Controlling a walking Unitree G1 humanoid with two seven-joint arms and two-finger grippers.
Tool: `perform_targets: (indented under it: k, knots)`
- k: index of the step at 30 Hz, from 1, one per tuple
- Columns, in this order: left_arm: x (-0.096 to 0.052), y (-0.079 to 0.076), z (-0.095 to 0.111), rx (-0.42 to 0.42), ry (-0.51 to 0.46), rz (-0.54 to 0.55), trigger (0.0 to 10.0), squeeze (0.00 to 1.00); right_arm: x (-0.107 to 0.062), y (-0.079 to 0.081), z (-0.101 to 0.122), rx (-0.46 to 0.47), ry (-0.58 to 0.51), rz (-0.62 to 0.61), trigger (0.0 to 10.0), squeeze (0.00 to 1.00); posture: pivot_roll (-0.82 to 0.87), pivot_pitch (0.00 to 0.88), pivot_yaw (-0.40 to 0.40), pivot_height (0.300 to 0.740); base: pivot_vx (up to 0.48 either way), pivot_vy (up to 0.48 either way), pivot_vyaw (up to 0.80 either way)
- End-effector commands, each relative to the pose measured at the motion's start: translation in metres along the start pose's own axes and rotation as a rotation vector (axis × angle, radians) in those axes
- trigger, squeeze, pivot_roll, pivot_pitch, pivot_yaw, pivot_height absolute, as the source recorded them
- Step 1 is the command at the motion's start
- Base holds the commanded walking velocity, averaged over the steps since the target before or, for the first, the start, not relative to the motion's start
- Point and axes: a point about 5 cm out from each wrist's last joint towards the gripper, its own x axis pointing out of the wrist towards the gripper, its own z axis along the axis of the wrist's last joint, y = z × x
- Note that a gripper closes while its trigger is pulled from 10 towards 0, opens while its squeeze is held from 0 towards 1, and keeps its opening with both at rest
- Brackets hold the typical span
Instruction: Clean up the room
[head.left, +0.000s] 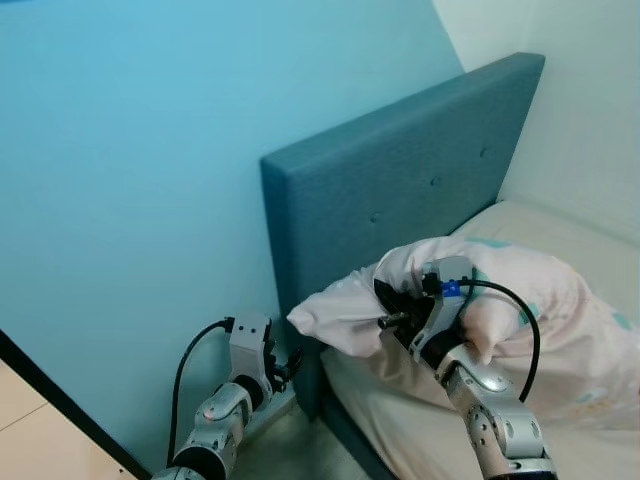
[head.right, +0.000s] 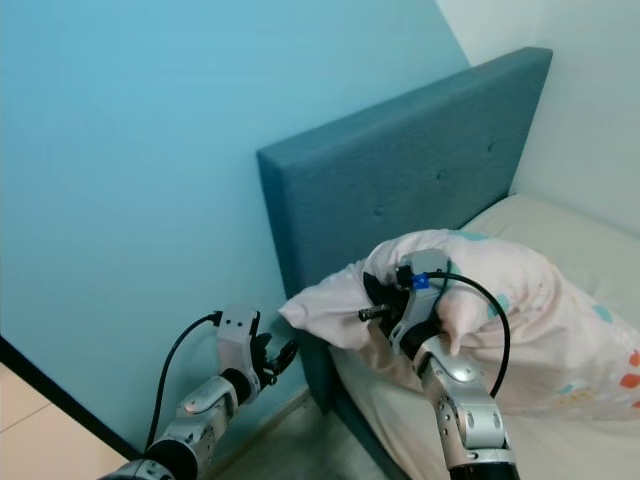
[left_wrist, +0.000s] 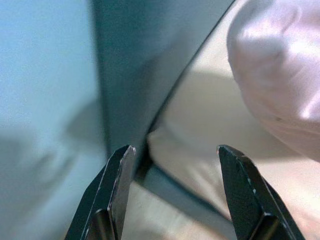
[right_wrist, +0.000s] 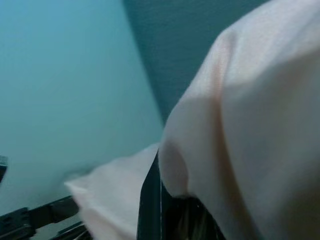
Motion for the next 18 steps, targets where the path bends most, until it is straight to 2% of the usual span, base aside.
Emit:
perform_targets:
  k: [1,5,9,12,18]
  knots:
    - [-0.001,0.001,-0.002,0.004,0.014,0.005,10.0,0.00,0.001,0.005,0.005,0.010,-0.022,0.034,10.0,0.00,-0.12,0.035,0.046,0.740,0.277,0.281,0.00]
    - [-0.001,-0.003,-0.008,-0.009,0.053,-0.025,10.0,0.00,0.002,0.001,0.010,0.013,-0.040,0.018,10.0,0.00,-0.12,0.037,0.046,0.740,0.000,0.129,0.00]
    - [-0.002,-0.014,-0.010,-0.062,0.032,-0.130,10.0,0.00,0.001,-0.013,0.021,0.040,-0.082,-0.049,10.0,0.00,-0.12,0.038,0.044,0.740,0.000,0.000,-0.73]
    - [-0.003,-0.018,-0.011,-0.067,0.023,-0.171,10.0,0.00,0.000,-0.021,0.027,0.054,-0.105,-0.078,10.0,0.00,-0.12,0.037,0.044,0.740,0.000,0.000,-0.73]
    - [-0.003,-0.016,-0.010,-0.057,0.022,-0.156,10.0,0.00,0.000,-0.029,0.036,0.037,-0.119,-0.087,10.0,0.00,-0.12,0.035,0.041,0.740,0.000,0.000,-0.71]
